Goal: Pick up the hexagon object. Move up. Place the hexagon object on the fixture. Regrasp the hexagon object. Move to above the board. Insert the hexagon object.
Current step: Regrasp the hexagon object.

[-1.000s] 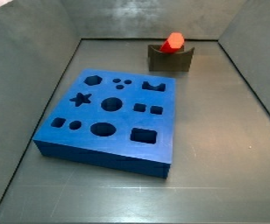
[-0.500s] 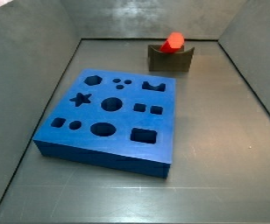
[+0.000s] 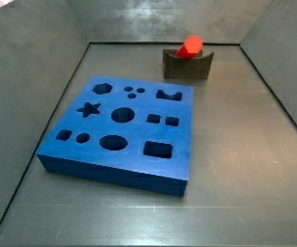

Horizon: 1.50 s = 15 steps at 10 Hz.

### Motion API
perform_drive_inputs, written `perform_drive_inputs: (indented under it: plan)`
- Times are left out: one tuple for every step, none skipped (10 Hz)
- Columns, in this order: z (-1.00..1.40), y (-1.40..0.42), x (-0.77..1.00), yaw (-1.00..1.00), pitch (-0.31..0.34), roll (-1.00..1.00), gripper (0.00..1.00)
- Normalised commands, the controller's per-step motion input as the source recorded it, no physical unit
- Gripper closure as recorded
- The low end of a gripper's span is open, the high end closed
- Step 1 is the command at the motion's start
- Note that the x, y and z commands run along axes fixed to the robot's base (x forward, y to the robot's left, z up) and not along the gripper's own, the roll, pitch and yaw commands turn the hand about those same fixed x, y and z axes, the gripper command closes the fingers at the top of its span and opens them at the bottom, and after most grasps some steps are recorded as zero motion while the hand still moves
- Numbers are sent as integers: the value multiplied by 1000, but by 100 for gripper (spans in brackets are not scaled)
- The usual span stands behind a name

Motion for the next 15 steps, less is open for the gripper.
perform_drive_inputs:
  plan:
    - [10,-18,0,32,16,1000,0]
    - [11,-20,4,34,17,1000,0]
    - [10,-16,3,35,20,1000,0]
    - [8,-22,11,38,31,1000,0]
    - [4,-22,18,40,36,1000,0]
    - [2,-25,32,43,48,1000,0]
    - [0,-25,42,46,55,1000,0]
    - [1,-30,61,55,80,1000,0]
    - [-1,-36,73,59,90,1000,0]
    - [-4,-37,88,74,120,1000,0]
    - [-1,-42,95,88,145,1000,0]
    - [-2,-46,97,120,178,1000,0]
    - [-5,-46,97,144,196,1000,0]
    - [-5,-49,102,177,193,819,0]
    - [-7,-50,105,196,174,629,0]
